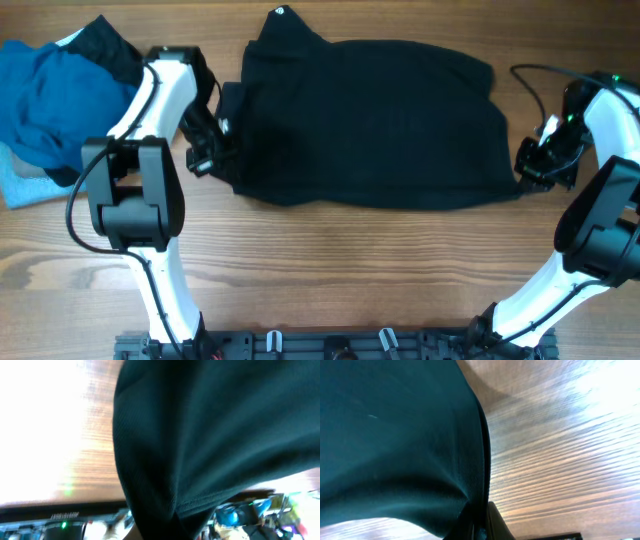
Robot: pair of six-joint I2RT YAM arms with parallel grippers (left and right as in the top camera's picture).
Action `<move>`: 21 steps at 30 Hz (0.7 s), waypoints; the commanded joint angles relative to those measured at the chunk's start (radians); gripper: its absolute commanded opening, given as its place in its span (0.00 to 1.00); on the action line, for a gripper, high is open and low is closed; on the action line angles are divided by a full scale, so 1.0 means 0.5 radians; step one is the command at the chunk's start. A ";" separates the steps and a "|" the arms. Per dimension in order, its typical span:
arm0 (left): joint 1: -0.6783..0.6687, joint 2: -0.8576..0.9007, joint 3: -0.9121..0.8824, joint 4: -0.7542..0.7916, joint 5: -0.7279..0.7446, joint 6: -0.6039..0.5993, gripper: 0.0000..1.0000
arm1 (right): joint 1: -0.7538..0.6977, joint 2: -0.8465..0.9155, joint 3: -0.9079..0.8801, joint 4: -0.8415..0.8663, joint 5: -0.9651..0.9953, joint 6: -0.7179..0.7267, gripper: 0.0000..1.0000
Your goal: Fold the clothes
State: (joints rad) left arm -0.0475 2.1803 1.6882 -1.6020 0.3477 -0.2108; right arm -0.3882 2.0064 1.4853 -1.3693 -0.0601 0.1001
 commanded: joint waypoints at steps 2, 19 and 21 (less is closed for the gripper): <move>-0.015 -0.032 -0.333 0.085 -0.122 0.049 0.04 | -0.012 -0.010 -0.143 0.046 0.078 0.076 0.04; 0.325 -0.432 -0.571 1.015 0.426 -0.026 0.04 | -0.015 -0.254 -0.174 0.527 -0.207 0.111 0.04; 0.340 -0.432 -0.571 1.202 0.599 -0.027 0.04 | -0.015 -0.254 -0.174 0.587 -0.286 0.111 0.04</move>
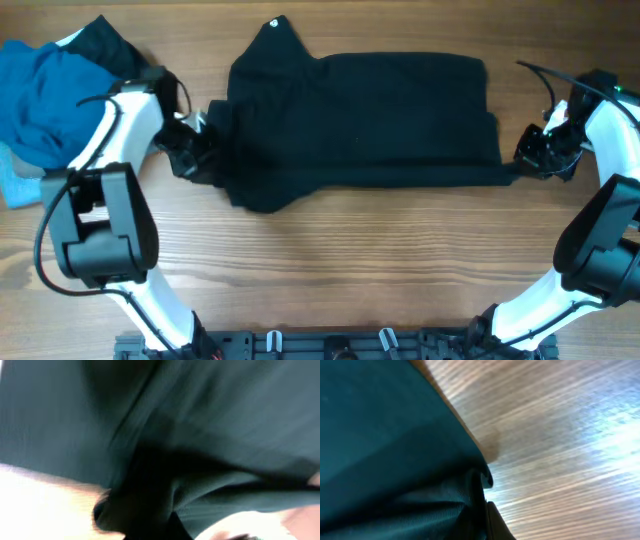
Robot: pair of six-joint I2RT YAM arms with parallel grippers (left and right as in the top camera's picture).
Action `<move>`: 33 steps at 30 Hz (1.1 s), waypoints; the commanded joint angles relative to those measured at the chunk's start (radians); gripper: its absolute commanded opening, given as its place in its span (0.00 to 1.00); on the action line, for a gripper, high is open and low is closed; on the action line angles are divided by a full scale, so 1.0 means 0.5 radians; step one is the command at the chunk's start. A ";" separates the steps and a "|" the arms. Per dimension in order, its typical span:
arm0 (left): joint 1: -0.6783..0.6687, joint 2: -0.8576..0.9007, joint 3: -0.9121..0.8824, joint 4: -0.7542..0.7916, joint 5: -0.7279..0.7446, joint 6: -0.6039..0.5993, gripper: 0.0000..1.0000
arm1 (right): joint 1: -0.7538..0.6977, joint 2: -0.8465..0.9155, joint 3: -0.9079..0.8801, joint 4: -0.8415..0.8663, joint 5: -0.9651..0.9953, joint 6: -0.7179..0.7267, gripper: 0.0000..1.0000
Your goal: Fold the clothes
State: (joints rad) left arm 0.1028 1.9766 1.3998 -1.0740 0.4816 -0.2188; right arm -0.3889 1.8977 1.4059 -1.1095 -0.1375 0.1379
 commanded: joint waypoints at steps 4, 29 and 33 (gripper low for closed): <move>-0.018 -0.024 0.005 0.274 0.292 -0.011 0.04 | -0.012 -0.037 -0.015 0.109 -0.163 0.023 0.04; -0.300 0.001 -0.030 0.299 0.025 -0.083 0.70 | -0.002 -0.033 -0.015 0.260 -0.341 -0.014 0.64; -0.539 0.001 -0.149 0.306 -0.230 -0.047 0.71 | -0.002 -0.033 -0.015 0.156 -0.340 -0.015 0.64</move>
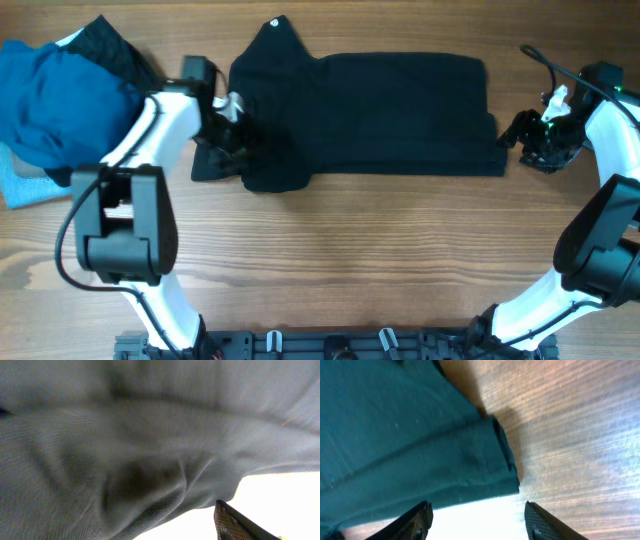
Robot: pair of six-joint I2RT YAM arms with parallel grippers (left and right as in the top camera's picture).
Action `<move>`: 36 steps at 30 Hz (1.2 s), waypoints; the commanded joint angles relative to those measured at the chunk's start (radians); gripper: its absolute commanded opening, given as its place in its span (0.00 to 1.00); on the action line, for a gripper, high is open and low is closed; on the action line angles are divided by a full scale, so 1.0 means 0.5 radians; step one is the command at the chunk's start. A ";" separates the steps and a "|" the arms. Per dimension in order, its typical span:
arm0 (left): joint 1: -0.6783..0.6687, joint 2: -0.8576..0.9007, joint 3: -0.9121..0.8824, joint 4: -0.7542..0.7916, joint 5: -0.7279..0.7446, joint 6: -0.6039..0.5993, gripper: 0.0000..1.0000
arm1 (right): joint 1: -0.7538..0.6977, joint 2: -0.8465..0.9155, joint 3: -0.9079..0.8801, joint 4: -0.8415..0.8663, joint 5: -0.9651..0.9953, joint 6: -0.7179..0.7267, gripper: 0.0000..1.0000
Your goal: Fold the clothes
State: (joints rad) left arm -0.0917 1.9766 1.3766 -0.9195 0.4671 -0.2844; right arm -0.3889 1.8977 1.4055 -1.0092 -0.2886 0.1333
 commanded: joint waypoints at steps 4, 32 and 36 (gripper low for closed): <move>-0.352 0.001 -0.226 0.045 -0.373 0.068 0.71 | -0.002 -0.033 -0.014 -0.085 -0.038 -0.005 0.64; 0.060 -0.001 0.291 0.230 0.008 -0.328 0.90 | -0.002 -0.033 -0.014 -0.099 0.007 -0.054 0.64; 0.031 0.001 0.291 -0.070 -0.076 -0.330 0.89 | -0.002 -0.033 -0.014 -0.101 0.007 -0.059 0.65</move>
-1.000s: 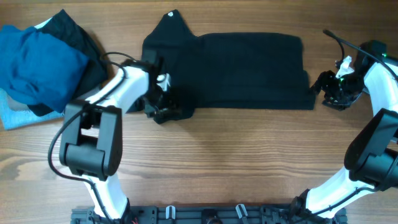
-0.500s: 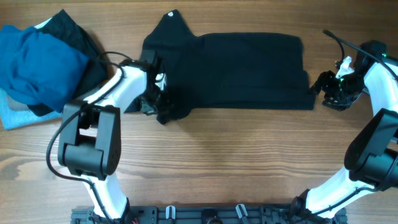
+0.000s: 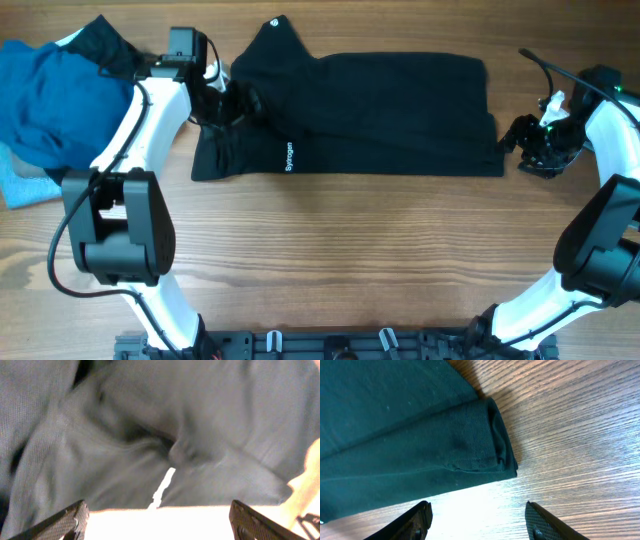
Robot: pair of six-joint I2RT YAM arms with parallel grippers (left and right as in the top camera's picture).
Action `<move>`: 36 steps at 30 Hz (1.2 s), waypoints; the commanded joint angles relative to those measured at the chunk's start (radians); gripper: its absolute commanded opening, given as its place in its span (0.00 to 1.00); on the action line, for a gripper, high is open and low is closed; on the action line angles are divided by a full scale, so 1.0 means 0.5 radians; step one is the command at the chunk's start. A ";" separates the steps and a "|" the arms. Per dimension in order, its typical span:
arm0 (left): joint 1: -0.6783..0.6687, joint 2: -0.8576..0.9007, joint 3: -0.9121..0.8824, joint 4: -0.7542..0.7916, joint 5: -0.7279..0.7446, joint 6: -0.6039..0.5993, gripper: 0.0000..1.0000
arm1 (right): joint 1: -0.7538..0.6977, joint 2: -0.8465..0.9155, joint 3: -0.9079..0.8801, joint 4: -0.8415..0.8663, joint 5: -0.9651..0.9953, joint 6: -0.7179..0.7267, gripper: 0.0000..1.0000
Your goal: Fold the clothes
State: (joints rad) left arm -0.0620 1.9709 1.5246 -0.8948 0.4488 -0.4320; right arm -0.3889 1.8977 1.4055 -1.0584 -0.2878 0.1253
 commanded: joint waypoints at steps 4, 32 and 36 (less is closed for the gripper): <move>-0.113 0.012 -0.027 -0.175 -0.108 0.056 0.87 | -0.002 -0.033 -0.014 -0.002 0.005 -0.044 0.61; -0.291 0.012 -0.725 0.581 -0.310 0.054 0.84 | 0.233 -0.031 -0.015 0.051 0.058 0.069 0.58; -0.291 0.012 -0.725 0.581 -0.310 0.054 0.85 | 0.237 0.006 -0.037 0.069 0.058 0.085 0.56</move>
State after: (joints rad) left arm -0.2077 1.9388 1.2098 -0.5903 0.3298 -0.4206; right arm -0.2745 1.8977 1.4055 -1.0317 -0.2760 0.1398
